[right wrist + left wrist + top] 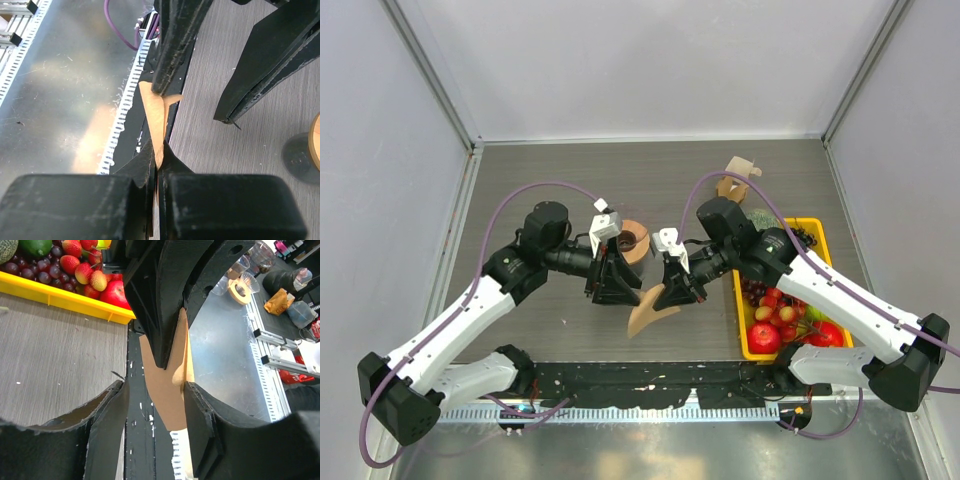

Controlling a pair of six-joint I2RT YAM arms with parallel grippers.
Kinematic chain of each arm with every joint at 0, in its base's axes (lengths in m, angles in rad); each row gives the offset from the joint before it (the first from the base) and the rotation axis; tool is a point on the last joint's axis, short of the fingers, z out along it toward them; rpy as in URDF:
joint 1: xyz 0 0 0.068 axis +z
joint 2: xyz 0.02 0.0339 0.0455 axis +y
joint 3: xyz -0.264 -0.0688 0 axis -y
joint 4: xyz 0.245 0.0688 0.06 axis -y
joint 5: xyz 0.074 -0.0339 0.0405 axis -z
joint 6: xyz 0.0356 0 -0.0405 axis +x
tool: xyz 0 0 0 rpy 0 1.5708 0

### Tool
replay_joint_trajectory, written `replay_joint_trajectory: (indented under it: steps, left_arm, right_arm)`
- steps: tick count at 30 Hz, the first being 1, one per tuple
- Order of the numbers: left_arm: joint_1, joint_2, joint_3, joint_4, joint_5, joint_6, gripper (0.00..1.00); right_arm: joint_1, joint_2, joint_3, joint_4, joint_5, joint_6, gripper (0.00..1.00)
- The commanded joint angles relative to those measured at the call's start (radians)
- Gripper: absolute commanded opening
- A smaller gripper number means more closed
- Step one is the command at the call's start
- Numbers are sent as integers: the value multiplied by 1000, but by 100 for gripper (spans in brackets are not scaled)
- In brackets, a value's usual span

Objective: Place the coffee filter in the dripper

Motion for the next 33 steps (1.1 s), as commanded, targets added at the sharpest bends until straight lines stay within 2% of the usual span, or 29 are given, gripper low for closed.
replay_joint_trajectory:
  steps: [1, 10, 33]
  left_arm:
    - [-4, -27, -1, -3, 40, 22, 57]
    - [-5, -32, 12, -9, 60, 16, 59]
    - [5, -47, -39, -38, 26, 53, 54]
  right_arm:
    - [4, -28, 38, 15, 13, -13, 5]
    - [2, -29, 32, 11, 20, -21, 5]
    - [-1, -46, 46, -5, -1, -35, 5]
